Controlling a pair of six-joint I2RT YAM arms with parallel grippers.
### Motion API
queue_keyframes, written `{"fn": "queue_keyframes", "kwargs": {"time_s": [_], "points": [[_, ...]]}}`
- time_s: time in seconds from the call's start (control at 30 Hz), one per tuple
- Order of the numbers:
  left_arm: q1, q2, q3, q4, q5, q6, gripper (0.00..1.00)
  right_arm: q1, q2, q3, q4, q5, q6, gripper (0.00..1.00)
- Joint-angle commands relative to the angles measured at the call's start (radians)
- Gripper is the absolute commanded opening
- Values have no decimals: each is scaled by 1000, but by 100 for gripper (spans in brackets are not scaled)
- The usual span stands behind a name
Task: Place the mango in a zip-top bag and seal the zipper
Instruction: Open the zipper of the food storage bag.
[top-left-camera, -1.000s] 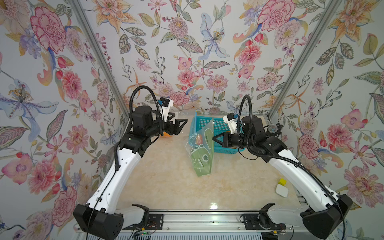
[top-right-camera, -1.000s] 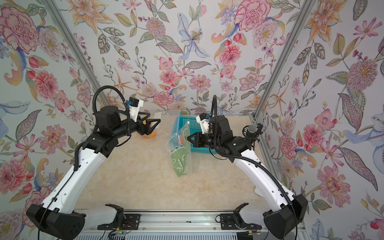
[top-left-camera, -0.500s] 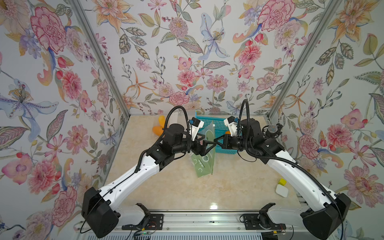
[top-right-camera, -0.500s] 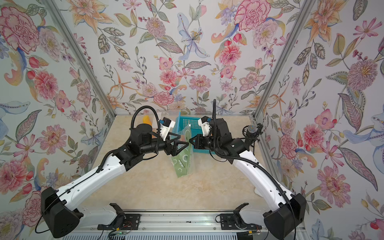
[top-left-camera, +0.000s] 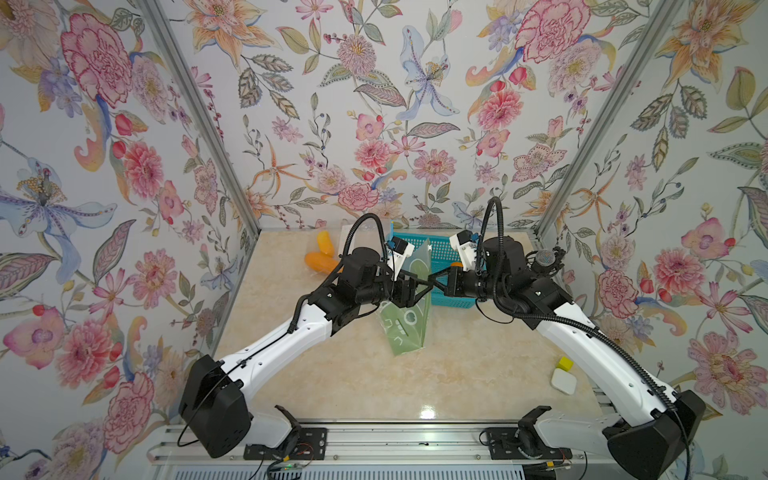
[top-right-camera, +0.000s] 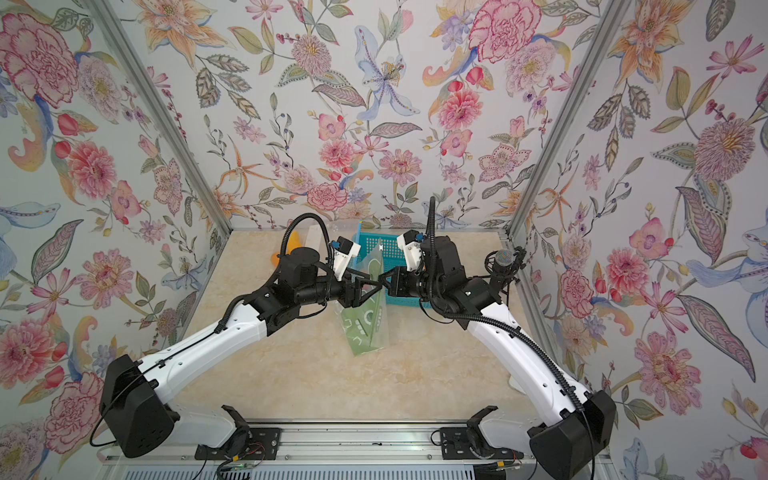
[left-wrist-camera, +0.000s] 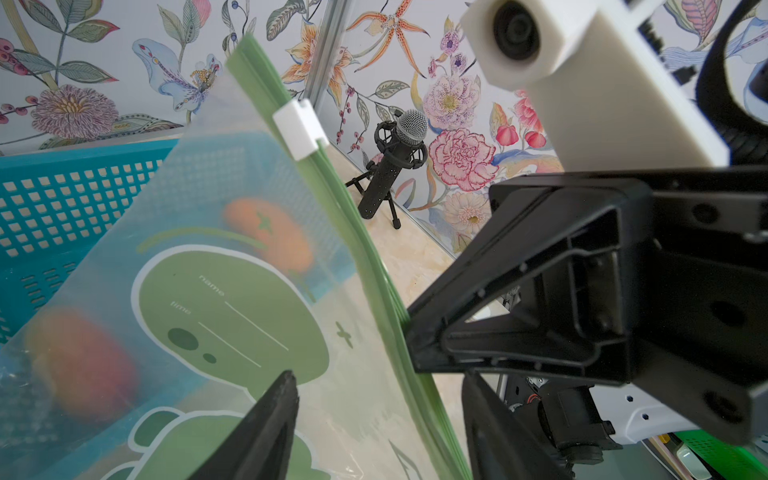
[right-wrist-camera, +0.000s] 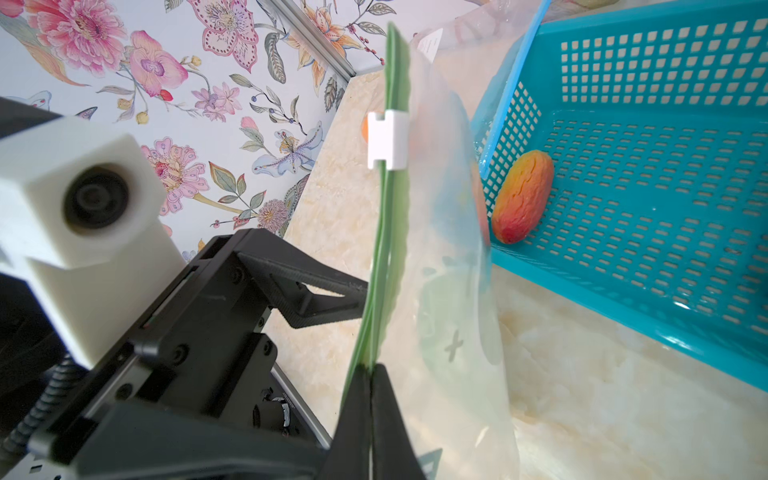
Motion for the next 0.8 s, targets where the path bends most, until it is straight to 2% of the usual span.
{"fn": "queue_keyframes", "kwargs": {"time_s": [0.0, 0.13, 0.3, 0.43, 0.57, 0.7, 0.77], "points": [[-4, 20, 14, 54, 22, -20, 57, 9, -22, -15, 29, 3, 0, 0], [-4, 32, 9, 64, 40, -29, 43, 10, -22, -18, 32, 3, -2, 0], [-4, 42, 16, 50, 33, -27, 19, 11, -20, -18, 32, 4, -8, 0], [-4, 46, 18, 25, 15, -24, 16, 11, -25, -17, 33, 8, -10, 0], [-3, 46, 26, -2, -1, -8, 0, 11, -26, -20, 33, 13, -14, 0], [9, 30, 56, -93, -73, 32, 0, -2, -39, -33, 26, 36, -20, 0], [32, 8, 83, -167, -144, 48, 0, -15, -56, -42, -2, 83, -35, 0]]}}
